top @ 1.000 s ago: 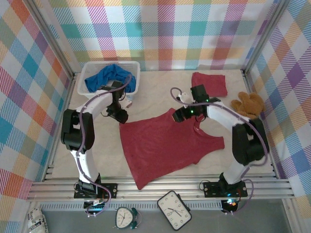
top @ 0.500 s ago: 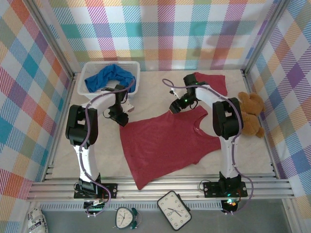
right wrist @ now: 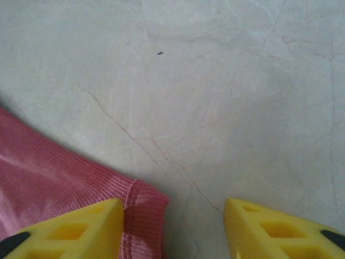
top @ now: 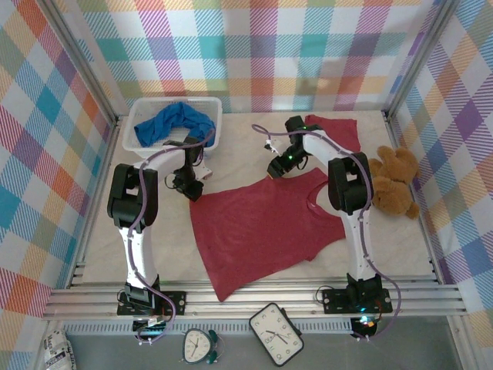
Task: Fold and stack the tank tops
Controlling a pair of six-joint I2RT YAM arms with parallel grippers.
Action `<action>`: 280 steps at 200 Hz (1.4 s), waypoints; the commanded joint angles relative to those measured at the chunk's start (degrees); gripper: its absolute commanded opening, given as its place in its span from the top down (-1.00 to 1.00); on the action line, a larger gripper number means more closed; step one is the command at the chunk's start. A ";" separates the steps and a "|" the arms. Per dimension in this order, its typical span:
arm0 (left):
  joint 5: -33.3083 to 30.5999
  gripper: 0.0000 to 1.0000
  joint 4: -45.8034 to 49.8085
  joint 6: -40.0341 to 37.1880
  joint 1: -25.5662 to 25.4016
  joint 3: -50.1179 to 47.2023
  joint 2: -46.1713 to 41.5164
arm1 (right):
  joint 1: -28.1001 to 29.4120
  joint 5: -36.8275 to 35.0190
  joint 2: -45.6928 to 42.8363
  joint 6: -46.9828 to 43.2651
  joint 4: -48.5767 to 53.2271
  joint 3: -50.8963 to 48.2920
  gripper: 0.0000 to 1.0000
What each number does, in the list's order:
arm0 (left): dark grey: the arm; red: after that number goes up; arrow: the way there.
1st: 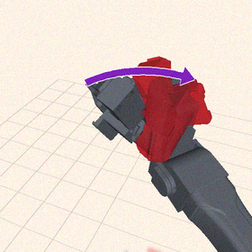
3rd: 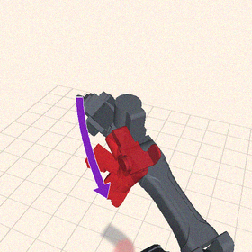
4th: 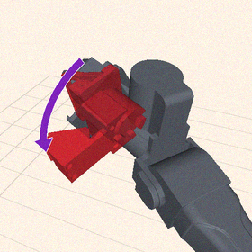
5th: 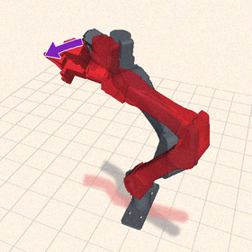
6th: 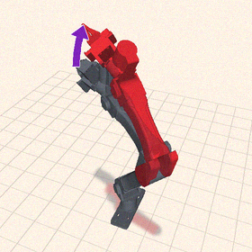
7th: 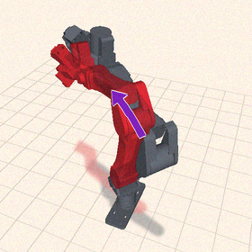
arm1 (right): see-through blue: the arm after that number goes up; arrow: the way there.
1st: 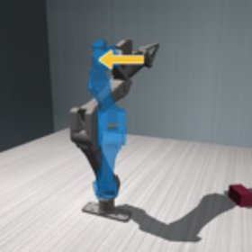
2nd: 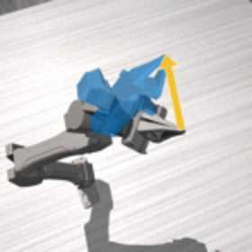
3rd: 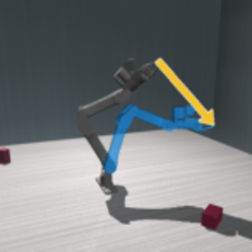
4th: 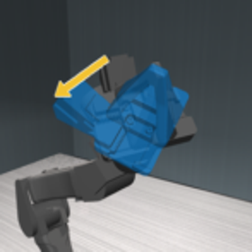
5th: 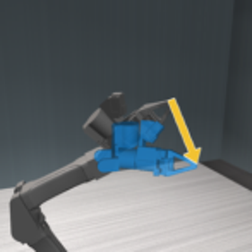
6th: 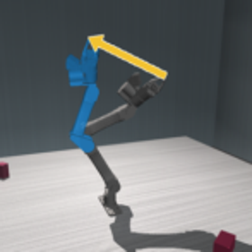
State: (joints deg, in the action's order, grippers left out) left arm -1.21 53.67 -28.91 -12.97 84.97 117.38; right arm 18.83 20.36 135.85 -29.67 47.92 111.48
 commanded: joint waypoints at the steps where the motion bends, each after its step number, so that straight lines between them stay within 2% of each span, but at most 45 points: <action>1: -0.73 0.58 -0.29 1.21 0.57 1.13 0.94 | 1.39 -2.29 1.89 -1.59 3.33 2.29 0.07; 44: -0.58 0.78 -1.60 2.36 0.58 0.21 0.32 | 2.26 -4.78 3.99 -1.81 5.00 5.42 0.23; 75: 0.58 1.00 -0.98 2.67 0.58 0.54 1.38 | 2.88 -5.16 3.78 -2.50 5.20 5.27 0.47; 92: 0.30 1.00 -0.76 2.71 0.58 0.90 0.96 | 2.88 -4.46 2.50 -2.08 4.25 4.36 0.65; 115: -1.98 1.00 -0.81 3.18 0.92 0.97 -1.14 | 2.92 -4.43 0.21 -1.29 2.07 2.79 0.79; 165: 0.24 1.00 -0.52 5.16 1.96 -1.10 -9.49 | 2.08 -1.41 -9.64 2.34 -8.22 -7.43 0.92; 208: 0.69 1.00 1.04 5.74 1.68 -1.39 -10.55 | 1.33 2.40 -15.18 4.63 -15.37 -14.65 0.98; 224: 0.73 1.00 1.35 6.05 1.36 -1.22 -10.68 | 1.30 2.74 -15.91 4.84 -16.48 -15.81 0.95; 242: 0.70 1.00 1.74 6.14 1.33 -1.14 -10.15 | 1.35 0.97 -12.46 3.51 -11.11 -11.37 0.55; 280: 0.51 1.00 2.94 6.91 0.93 0.19 -7.42 | 2.00 -3.59 -6.91 1.84 -6.91 -6.10 0.18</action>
State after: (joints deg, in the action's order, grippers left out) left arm -0.95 54.08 -23.31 -11.60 84.20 107.87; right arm 20.45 18.85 124.90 -26.22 36.67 101.60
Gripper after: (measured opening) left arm 0.048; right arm 0.359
